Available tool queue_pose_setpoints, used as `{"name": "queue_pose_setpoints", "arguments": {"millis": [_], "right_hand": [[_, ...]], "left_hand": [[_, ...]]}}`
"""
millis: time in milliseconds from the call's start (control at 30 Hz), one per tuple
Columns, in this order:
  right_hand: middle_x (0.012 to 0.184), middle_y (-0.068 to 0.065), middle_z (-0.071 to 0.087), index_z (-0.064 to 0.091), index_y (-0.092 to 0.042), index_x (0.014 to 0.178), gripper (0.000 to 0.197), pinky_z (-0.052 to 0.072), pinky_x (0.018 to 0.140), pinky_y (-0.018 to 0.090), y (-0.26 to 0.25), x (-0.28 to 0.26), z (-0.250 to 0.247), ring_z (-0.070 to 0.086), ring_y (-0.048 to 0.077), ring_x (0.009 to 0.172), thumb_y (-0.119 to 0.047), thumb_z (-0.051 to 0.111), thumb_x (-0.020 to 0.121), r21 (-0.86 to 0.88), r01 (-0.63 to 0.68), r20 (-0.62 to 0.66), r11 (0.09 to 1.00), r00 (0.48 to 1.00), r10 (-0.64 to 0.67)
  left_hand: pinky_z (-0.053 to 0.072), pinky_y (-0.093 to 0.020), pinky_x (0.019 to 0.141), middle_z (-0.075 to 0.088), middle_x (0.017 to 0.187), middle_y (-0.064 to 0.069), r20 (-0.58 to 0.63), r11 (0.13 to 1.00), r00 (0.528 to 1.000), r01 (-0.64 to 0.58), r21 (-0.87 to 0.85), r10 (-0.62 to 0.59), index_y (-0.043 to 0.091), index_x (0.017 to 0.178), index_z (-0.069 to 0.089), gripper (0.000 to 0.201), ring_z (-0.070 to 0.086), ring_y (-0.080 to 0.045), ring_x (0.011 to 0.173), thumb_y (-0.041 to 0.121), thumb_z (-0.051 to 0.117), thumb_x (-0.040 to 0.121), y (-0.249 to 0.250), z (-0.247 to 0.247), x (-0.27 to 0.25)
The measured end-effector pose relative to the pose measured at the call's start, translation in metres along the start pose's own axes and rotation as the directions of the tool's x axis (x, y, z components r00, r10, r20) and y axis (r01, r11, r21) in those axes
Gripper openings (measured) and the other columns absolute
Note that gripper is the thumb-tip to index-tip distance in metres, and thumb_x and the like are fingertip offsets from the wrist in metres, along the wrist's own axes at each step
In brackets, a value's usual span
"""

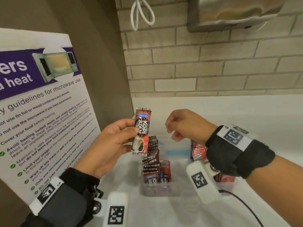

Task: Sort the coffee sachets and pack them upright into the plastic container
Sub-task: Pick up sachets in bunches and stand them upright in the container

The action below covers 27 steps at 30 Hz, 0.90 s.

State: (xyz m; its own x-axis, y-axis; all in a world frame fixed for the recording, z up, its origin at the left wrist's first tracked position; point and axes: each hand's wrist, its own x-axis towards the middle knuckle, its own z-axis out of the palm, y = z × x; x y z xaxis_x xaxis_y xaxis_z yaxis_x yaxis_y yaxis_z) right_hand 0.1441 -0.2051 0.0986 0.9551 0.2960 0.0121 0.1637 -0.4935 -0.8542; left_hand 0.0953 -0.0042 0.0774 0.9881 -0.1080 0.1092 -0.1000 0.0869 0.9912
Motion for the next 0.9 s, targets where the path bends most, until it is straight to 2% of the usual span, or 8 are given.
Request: {"name": "queue_pose_setpoints", "arguments": {"millis": [67,167,333,400,467,633,767,900], "right_hand": [[0.084,0.008,0.066,0.063,-0.005,0.096,0.014,0.055,0.072,0.031,0.015,-0.003,0.007,0.064,0.020,0.072,-0.008,0.051,0.090,-0.285,-0.068,0.205,0.956,0.970,0.130],[0.068,-0.009,0.056,0.066,-0.005,0.105,0.022,0.048,0.064,0.019,0.029,-0.007,0.023,0.057,0.007,0.062,-0.004,0.050,0.089,-0.521,0.030,0.387,0.853,0.899,0.205],[0.046,-0.004,0.052,0.068,0.003,0.085,0.015,0.044,0.048,0.014,0.038,-0.004,0.046,0.048,0.004,0.038,-0.011,0.062,0.082,-0.646,0.042,0.449,0.762,0.828,0.335],[0.032,-0.008,0.046,0.058,-0.005,0.061,0.025,0.041,0.042,0.012,0.038,0.001,0.051,0.045,0.003,0.036,-0.017,0.066,0.081,-0.679,0.044,0.454,0.733,0.809,0.372],[0.029,-0.012,0.046,0.051,-0.016,0.054,0.033,0.040,0.049,0.017,0.039,0.007,0.056,0.045,0.005,0.042,-0.020,0.069,0.081,-0.697,0.051,0.472,0.715,0.784,0.403],[0.063,-0.002,0.053,0.056,-0.017,0.065,0.023,0.043,0.072,0.027,0.045,0.014,0.071,0.048,0.013,0.058,-0.025,0.068,0.083,-0.777,0.132,0.487,0.616,0.746,0.454],[0.112,0.016,0.062,0.058,-0.003,0.117,0.034,0.043,0.090,0.034,0.045,0.011,0.078,0.058,0.028,0.097,-0.024,0.059,0.090,-0.811,0.228,0.493,0.539,0.762,0.420],[0.129,0.017,0.055,0.051,0.002,0.127,0.034,0.041,0.086,0.027,0.054,0.010,0.081,0.053,0.029,0.117,-0.015,0.041,0.099,-0.842,0.357,0.507,0.404,0.779,0.369]], "left_hand": [[0.050,-0.019,0.053,0.069,0.079,-0.004,-0.043,0.999,0.999,-0.008,-0.035,0.007,0.007,0.102,0.063,0.031,0.060,-0.010,0.061,0.016,0.060,0.073,0.000,-0.004,0.000],[0.051,-0.020,0.052,0.068,0.080,-0.003,-0.047,0.998,0.999,-0.004,-0.060,0.001,0.005,0.107,0.061,0.036,0.061,-0.009,0.060,0.016,0.059,0.073,0.000,-0.005,-0.001],[0.051,-0.021,0.053,0.069,0.081,-0.003,-0.026,0.998,0.999,-0.025,-0.063,0.023,0.009,0.101,0.063,0.028,0.062,-0.009,0.061,0.015,0.066,0.074,-0.001,-0.009,-0.002],[0.052,-0.021,0.052,0.070,0.080,-0.002,-0.041,0.996,0.999,-0.038,-0.076,0.035,0.010,0.099,0.063,0.026,0.063,-0.009,0.061,0.015,0.061,0.074,0.000,-0.012,-0.003],[0.052,-0.021,0.052,0.071,0.080,-0.002,-0.048,0.995,0.998,-0.048,-0.084,0.045,0.010,0.100,0.062,0.027,0.064,-0.009,0.061,0.016,0.058,0.073,0.000,-0.013,-0.002],[0.052,-0.021,0.055,0.070,0.085,-0.004,-0.024,0.996,0.998,-0.056,-0.063,0.055,0.011,0.100,0.063,0.026,0.063,-0.010,0.064,0.012,0.067,0.074,-0.003,-0.016,-0.001],[0.052,-0.020,0.056,0.070,0.085,-0.004,-0.004,0.995,0.998,-0.061,-0.078,0.061,0.012,0.100,0.064,0.027,0.064,-0.010,0.066,0.019,0.059,0.073,-0.007,-0.017,0.000],[0.052,-0.021,0.056,0.070,0.087,-0.005,0.014,0.994,0.998,-0.062,-0.088,0.064,0.012,0.099,0.065,0.026,0.063,-0.010,0.067,0.018,0.059,0.074,-0.010,-0.016,0.001]]}}
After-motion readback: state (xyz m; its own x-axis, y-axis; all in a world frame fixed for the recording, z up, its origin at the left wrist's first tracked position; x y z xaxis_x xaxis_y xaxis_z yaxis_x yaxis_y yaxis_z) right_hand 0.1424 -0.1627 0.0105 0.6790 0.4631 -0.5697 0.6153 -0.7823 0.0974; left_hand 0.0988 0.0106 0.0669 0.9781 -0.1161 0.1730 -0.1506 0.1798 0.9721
